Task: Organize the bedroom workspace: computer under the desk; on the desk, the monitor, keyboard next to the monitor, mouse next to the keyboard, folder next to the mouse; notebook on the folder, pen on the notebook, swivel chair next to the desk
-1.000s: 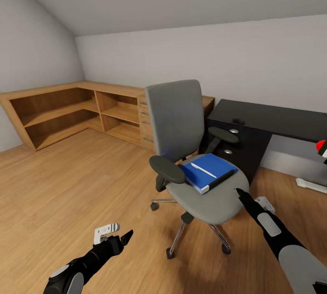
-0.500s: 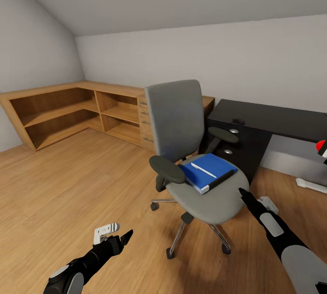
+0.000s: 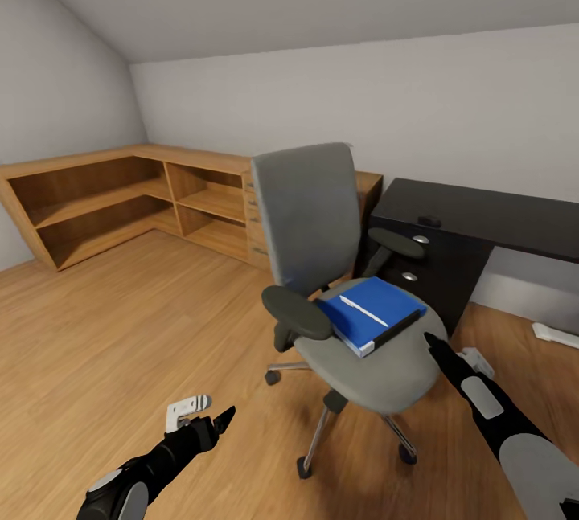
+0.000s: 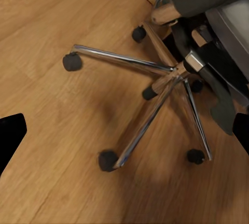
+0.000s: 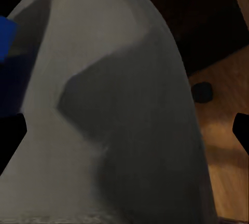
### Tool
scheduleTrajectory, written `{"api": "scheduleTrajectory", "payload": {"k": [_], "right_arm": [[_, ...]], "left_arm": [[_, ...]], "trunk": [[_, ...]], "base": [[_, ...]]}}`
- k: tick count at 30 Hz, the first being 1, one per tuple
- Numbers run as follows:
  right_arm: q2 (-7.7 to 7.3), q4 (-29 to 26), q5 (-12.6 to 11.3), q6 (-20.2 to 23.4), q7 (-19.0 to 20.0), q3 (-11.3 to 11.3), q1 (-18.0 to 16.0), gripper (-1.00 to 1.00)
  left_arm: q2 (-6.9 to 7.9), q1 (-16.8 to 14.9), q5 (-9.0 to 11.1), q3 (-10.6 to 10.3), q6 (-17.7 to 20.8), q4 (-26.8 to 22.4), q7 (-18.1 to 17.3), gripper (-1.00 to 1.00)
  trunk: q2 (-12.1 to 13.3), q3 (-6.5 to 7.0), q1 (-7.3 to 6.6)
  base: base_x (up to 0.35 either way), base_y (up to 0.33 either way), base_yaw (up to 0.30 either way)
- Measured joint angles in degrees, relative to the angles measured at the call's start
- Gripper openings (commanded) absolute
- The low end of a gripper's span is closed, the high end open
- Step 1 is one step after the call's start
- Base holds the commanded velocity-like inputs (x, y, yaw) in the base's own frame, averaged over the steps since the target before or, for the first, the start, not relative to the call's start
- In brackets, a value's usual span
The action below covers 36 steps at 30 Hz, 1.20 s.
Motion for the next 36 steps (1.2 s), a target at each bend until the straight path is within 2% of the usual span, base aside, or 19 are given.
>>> {"api": "scheduleTrajectory", "payload": {"k": [12, 27, 36], "right_arm": [[-0.29, 0.00, -0.09, 0.21, 0.00, 0.00, 0.00, 1.00], [-0.19, 0.04, 0.01, 0.20, -0.04, -0.05, 0.00, 1.00], [-0.28, 0.01, -0.08, 0.22, -0.01, -0.03, 0.00, 1.00]], "left_arm": [[0.05, 0.00, -0.01, 0.00, 0.03, 0.07, 0.00, 1.00], [0.05, 0.01, 0.00, 0.01, -0.02, 0.06, 0.03, 1.00], [0.05, 0.00, -0.01, 0.00, -0.03, 0.07, 0.01, 1.00]], "trunk": [[0.00, 0.00, 0.01], [0.00, -0.39, 0.01], [0.00, -0.49, 0.00]], "base": [[0.021, 0.000, 0.009], [0.000, 0.000, 0.195], [0.062, 0.000, 0.035]]}}
